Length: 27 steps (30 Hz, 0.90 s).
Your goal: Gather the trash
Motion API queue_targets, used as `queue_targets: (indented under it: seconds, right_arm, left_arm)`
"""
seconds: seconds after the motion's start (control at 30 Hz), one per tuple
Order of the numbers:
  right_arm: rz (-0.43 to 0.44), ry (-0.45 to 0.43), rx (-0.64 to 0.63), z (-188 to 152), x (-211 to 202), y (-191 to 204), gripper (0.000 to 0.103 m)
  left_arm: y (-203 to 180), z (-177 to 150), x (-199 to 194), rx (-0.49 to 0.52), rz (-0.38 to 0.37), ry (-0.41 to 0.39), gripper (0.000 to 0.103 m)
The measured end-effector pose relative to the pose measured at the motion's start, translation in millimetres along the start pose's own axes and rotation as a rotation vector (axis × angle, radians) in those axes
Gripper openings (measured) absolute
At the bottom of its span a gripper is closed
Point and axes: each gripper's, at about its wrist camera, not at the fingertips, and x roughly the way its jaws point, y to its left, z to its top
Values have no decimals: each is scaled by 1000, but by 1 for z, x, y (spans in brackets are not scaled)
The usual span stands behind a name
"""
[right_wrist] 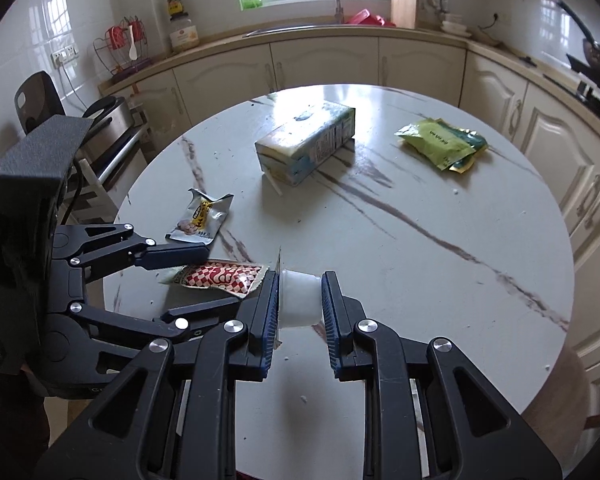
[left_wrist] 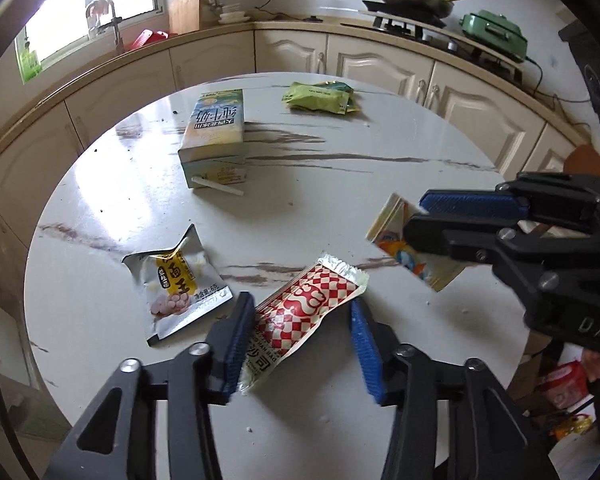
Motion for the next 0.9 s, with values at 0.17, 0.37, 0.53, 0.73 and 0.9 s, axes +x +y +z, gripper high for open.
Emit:
queue_targets:
  seconds: [0.17, 0.37, 0.53, 0.73, 0.9]
  right_arm:
    - [9, 4, 10, -1, 3, -1, 21]
    - [13, 2, 17, -1, 3, -1, 21]
    - [18, -18, 13, 2, -4, 3, 21]
    - [30, -32, -13, 6, -10, 16, 21]
    - [67, -30, -66, 8, -14, 45, 21]
  left_arm:
    - [2, 2, 0, -34, -3, -5, 18]
    - [12, 4, -1, -124, -93, -32, 5]
    - [26, 0, -6, -193, -149, -61, 3]
    - [39, -15, -21, -267, -214, -119, 3]
    - [56, -48, -48, -348, -252, -183, 3]
